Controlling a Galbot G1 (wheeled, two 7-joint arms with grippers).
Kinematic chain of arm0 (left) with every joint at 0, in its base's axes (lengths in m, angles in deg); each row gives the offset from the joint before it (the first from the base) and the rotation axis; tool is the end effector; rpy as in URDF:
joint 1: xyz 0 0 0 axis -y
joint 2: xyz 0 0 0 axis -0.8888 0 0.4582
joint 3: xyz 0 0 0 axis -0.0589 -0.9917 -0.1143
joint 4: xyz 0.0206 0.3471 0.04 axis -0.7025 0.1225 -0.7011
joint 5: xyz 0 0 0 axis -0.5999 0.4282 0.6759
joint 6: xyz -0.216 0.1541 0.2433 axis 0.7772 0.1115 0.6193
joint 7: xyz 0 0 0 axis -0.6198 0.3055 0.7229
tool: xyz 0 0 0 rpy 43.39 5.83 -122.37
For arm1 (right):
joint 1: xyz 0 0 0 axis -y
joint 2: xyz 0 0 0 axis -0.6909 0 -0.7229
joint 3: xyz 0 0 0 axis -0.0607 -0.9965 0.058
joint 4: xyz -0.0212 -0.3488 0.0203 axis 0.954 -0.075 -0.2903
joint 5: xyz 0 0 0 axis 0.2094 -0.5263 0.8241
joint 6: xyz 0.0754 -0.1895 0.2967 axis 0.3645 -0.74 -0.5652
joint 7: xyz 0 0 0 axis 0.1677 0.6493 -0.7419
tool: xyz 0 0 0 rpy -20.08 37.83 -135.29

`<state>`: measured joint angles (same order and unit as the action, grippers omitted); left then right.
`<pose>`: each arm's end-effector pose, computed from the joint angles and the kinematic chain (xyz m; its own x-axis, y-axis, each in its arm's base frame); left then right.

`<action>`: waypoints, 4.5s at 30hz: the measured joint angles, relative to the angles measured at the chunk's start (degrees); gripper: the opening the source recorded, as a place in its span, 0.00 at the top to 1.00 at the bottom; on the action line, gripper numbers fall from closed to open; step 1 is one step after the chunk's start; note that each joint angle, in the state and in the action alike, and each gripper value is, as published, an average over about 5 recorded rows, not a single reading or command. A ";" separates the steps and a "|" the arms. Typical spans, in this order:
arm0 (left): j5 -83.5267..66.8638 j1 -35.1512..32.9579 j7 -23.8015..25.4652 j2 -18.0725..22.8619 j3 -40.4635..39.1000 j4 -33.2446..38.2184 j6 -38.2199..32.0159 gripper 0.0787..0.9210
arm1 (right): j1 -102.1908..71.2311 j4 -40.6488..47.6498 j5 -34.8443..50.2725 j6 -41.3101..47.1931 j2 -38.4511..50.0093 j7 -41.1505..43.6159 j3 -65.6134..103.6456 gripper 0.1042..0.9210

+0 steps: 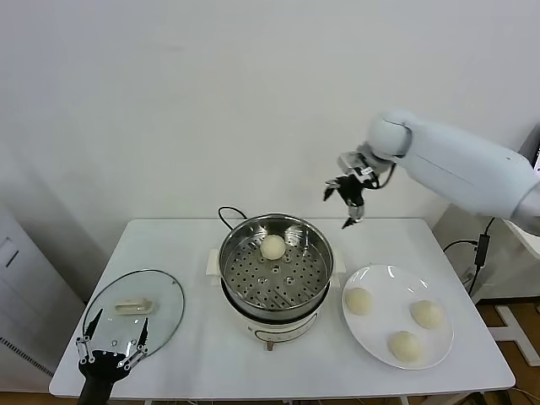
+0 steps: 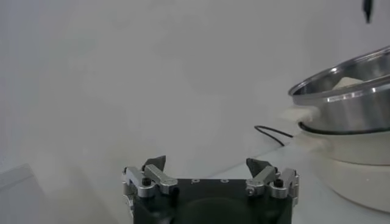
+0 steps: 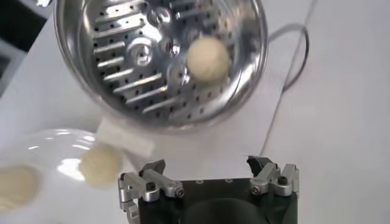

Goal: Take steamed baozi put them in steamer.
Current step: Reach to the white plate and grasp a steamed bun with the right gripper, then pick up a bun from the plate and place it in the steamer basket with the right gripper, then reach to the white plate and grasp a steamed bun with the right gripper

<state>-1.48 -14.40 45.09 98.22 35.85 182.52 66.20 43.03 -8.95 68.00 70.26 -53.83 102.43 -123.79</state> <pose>0.1077 0.0946 -0.3230 -1.0000 -0.0033 -0.0090 -0.0069 0.9055 0.4242 0.5911 -0.0854 -0.0473 -0.1686 -0.2235 0.9600 -0.9322 -0.2804 -0.2290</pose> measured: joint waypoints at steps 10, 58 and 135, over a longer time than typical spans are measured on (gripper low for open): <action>0.08 -0.64 0.04 -0.46 0.73 0.25 0.24 0.12 | -11.35 -1.23 -3.32 2.30 3.81 -1.40 5.29 0.12; -0.16 -1.96 0.00 -0.82 1.40 0.19 -0.49 0.12 | -18.48 -4.71 -4.06 4.95 8.86 -3.38 8.62 0.66; -0.11 -0.30 0.08 0.81 0.34 2.20 0.29 0.12 | 13.65 -15.48 17.91 15.69 3.06 -3.95 -11.60 0.12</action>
<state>-1.59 -14.71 45.17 99.04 36.19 184.72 66.49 56.68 -24.43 85.91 85.94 -50.77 98.48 -135.40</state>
